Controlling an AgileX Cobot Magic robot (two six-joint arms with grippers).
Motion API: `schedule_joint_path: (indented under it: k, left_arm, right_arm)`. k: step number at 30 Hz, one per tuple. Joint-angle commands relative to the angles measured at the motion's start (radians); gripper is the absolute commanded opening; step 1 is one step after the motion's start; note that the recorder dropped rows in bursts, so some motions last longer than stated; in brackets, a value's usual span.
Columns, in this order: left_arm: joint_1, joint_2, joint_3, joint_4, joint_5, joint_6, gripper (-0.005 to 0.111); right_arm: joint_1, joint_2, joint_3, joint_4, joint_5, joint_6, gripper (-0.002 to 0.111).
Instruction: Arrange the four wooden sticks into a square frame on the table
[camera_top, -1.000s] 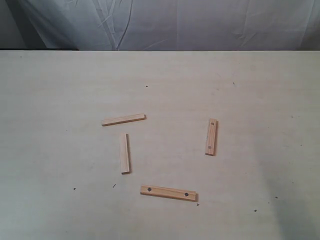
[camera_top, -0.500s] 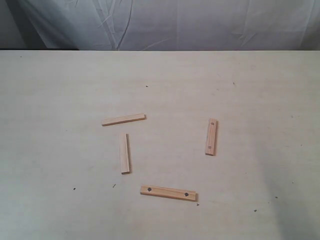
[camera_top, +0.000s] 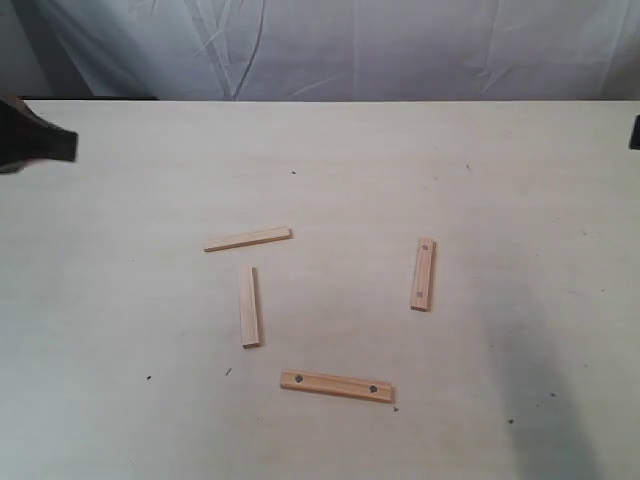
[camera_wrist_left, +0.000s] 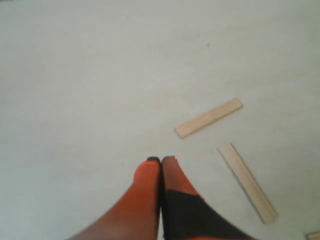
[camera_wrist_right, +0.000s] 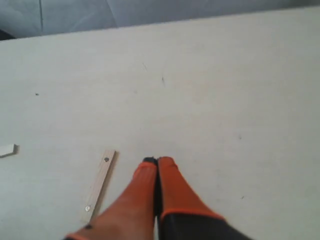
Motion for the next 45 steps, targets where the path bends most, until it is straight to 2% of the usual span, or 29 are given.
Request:
schedule_joint_path:
  k: [1,5,8,11,14,17,22,33,36,38,40,45]
  left_arm:
    - [0.002,0.204,-0.011,-0.115,0.007,-0.017,0.000]
    - [0.002,0.377,-0.082,-0.100,0.027,-0.090,0.000]
    - [-0.010,0.499,-0.158,-0.075,0.031,-0.194,0.000]
    - [-0.053,0.603,-0.212,-0.075,0.024,-0.209,0.000]
    - [-0.102,0.671,-0.222,-0.079,-0.061,-0.262,0.000]
    - [-0.133,0.714,-0.227,-0.074,-0.154,-0.321,0.000]
    - [-0.153,0.744,-0.232,-0.112,-0.239,-0.321,0.000]
    - [-0.161,0.805,-0.235,-0.123,-0.252,-0.350,0.000]
    - [-0.180,0.807,-0.235,-0.158,-0.267,-0.350,0.000]
    - [-0.200,0.814,-0.235,-0.168,-0.289,-0.350,0.000]
    - [-0.219,0.824,-0.235,-0.189,-0.311,-0.350,0.000]
    - [-0.241,0.839,-0.235,-0.276,-0.378,-0.350,0.000]
  right_arm:
    - [-0.006,0.179,-0.018,0.129,-0.025,-0.007,-0.001]
    - [0.039,0.349,-0.088,0.148,0.011,-0.007,-0.001]
    - [0.117,0.481,-0.181,0.151,0.055,-0.007,-0.001]
    - [0.216,0.600,-0.253,0.151,0.069,0.003,-0.001]
    - [0.269,0.705,-0.295,0.139,0.083,0.040,-0.001]
    - [0.279,0.778,-0.304,0.139,0.086,0.067,-0.001]
    - [0.279,0.806,-0.304,0.139,0.081,0.069,-0.001]
    - [0.279,0.813,-0.304,0.115,0.074,0.080,0.000]
    - [0.279,0.824,-0.304,0.112,0.070,0.091,0.014]
    - [0.279,0.827,-0.304,0.112,0.068,0.091,0.029]
    - [0.279,0.827,-0.304,0.112,0.068,0.091,0.039]
    - [0.279,0.827,-0.304,0.109,0.078,0.091,0.042]
